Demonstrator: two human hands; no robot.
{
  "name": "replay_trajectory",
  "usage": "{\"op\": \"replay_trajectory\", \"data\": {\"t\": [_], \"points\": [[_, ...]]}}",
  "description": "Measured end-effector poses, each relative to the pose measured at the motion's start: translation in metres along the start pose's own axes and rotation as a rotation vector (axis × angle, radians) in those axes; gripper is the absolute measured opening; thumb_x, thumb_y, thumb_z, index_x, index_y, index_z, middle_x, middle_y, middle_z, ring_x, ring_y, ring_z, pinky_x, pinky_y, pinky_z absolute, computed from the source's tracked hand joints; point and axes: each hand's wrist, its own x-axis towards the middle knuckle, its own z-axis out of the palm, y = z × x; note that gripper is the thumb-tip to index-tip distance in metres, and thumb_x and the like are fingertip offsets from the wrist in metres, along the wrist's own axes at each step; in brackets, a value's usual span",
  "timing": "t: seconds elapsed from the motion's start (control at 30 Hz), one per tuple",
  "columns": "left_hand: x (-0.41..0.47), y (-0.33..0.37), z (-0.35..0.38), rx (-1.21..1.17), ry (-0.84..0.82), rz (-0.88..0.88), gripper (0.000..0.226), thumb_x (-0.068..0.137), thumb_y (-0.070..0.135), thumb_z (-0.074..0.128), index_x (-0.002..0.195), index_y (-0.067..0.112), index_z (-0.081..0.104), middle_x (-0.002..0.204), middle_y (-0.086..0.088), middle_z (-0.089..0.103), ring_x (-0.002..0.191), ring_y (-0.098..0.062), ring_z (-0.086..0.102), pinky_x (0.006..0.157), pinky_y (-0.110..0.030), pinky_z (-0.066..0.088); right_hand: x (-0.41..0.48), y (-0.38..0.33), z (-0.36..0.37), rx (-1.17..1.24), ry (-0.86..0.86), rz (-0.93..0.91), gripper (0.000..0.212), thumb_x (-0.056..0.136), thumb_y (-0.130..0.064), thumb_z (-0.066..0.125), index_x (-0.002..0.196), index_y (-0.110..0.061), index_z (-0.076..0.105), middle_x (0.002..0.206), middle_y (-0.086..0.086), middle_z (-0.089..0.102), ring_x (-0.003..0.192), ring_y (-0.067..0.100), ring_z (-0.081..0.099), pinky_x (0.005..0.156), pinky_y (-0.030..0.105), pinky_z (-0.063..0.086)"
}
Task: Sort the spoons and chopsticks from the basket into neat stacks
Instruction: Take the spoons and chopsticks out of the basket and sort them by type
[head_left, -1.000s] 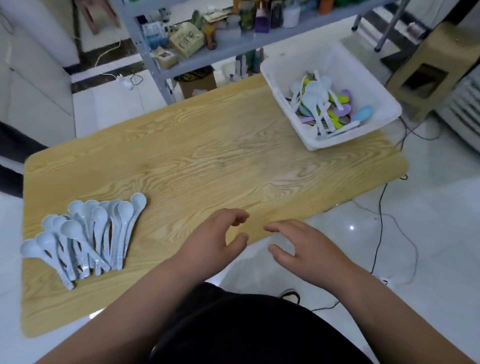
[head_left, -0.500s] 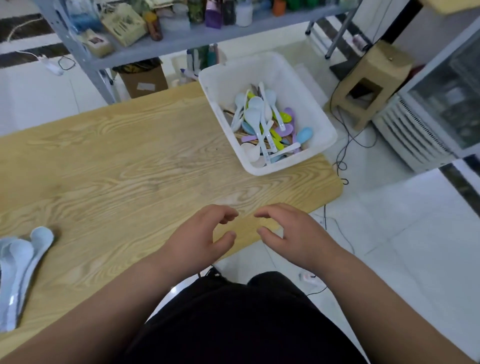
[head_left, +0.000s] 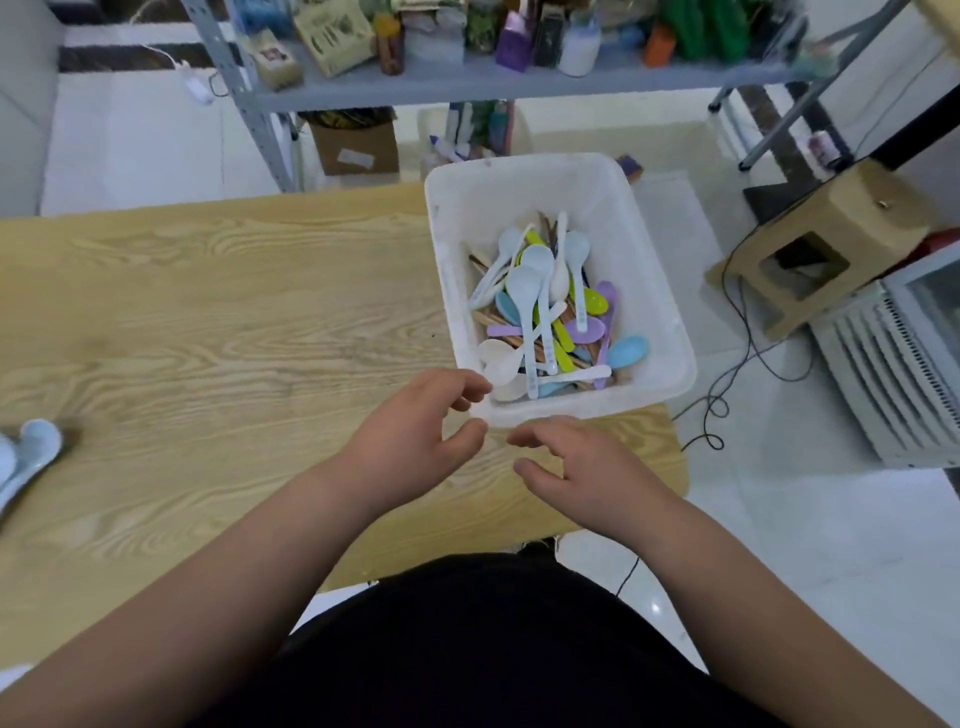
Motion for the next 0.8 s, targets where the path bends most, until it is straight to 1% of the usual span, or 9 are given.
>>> {"op": "replay_trajectory", "data": {"t": [0.23,0.37,0.43,0.5,0.53,0.57,0.63,0.67,0.8], "points": [[0.032,0.043,0.047,-0.031,0.143,-0.216,0.03,0.091,0.025,0.064,0.12,0.031,0.06,0.108,0.022,0.057,0.102,0.003,0.057,0.09,-0.021,0.049,0.051,0.071,-0.066,0.002,-0.05,-0.154,0.026,0.095,-0.034,0.062,0.12,-0.029,0.065,0.116,-0.014,0.064,0.107,0.0,0.055,0.093,0.024,0.046],[0.05,0.06,0.079,-0.027,0.154,-0.291,0.03,0.092,0.025,0.062,0.122,0.031,0.059,0.111,0.02,0.059,0.103,0.003,0.057,0.089,-0.019,0.049,0.083,0.102,-0.089,-0.02,-0.036,-0.149,0.024,0.095,-0.032,0.059,0.118,-0.027,0.065,0.117,-0.008,0.065,0.104,0.011,0.061,0.09,0.038,0.052],[0.058,0.065,0.091,-0.029,0.159,-0.324,0.03,0.092,0.025,0.061,0.122,0.031,0.059,0.112,0.019,0.059,0.103,0.003,0.057,0.089,-0.02,0.05,0.1,0.112,-0.096,-0.019,-0.022,-0.11,0.026,0.095,-0.028,0.058,0.119,-0.021,0.065,0.116,-0.002,0.061,0.092,0.018,0.067,0.082,0.04,0.056],[0.065,0.068,0.1,-0.022,0.147,-0.355,0.03,0.093,0.026,0.06,0.122,0.031,0.059,0.112,0.018,0.059,0.103,0.003,0.057,0.089,-0.022,0.05,0.118,0.119,-0.099,-0.013,-0.01,-0.073,0.027,0.094,-0.024,0.054,0.119,-0.02,0.063,0.116,0.0,0.057,0.074,0.022,0.069,0.068,0.036,0.057],[0.071,0.068,0.102,-0.016,0.143,-0.368,0.029,0.093,0.025,0.06,0.122,0.03,0.059,0.111,0.018,0.059,0.101,0.002,0.057,0.088,-0.023,0.051,0.127,0.122,-0.099,-0.037,-0.003,-0.054,0.03,0.094,-0.024,0.053,0.122,-0.021,0.061,0.118,0.002,0.056,0.078,0.023,0.068,0.066,0.033,0.055],[0.078,0.067,0.102,-0.006,0.141,-0.383,0.028,0.093,0.025,0.06,0.121,0.029,0.059,0.11,0.016,0.06,0.099,0.002,0.058,0.087,-0.025,0.051,0.136,0.125,-0.098,-0.076,0.0,-0.041,0.034,0.094,-0.025,0.052,0.127,-0.021,0.059,0.122,0.004,0.055,0.091,0.024,0.065,0.07,0.033,0.053],[0.097,0.061,0.099,0.035,0.132,-0.424,0.029,0.093,0.024,0.06,0.122,0.027,0.059,0.11,0.012,0.061,0.094,-0.001,0.06,0.086,-0.028,0.052,0.154,0.13,-0.093,-0.177,-0.023,-0.019,0.04,0.096,-0.028,0.051,0.135,-0.02,0.053,0.131,0.008,0.052,0.118,0.028,0.053,0.085,0.038,0.051],[0.109,0.057,0.096,0.065,0.123,-0.448,0.032,0.093,0.023,0.059,0.125,0.025,0.058,0.113,0.009,0.062,0.094,-0.004,0.06,0.085,-0.027,0.051,0.163,0.132,-0.089,-0.225,-0.044,-0.004,0.041,0.097,-0.03,0.05,0.137,-0.019,0.051,0.135,0.01,0.049,0.124,0.03,0.048,0.091,0.04,0.05],[0.16,0.031,0.096,0.194,0.029,-0.575,0.04,0.094,0.02,0.055,0.134,0.015,0.053,0.125,0.0,0.061,0.109,-0.02,0.06,0.082,-0.026,0.042,0.187,0.139,-0.07,-0.369,-0.099,0.066,0.029,0.098,-0.022,0.05,0.124,-0.012,0.054,0.134,0.015,0.043,0.127,0.036,0.042,0.108,0.047,0.038]]}}
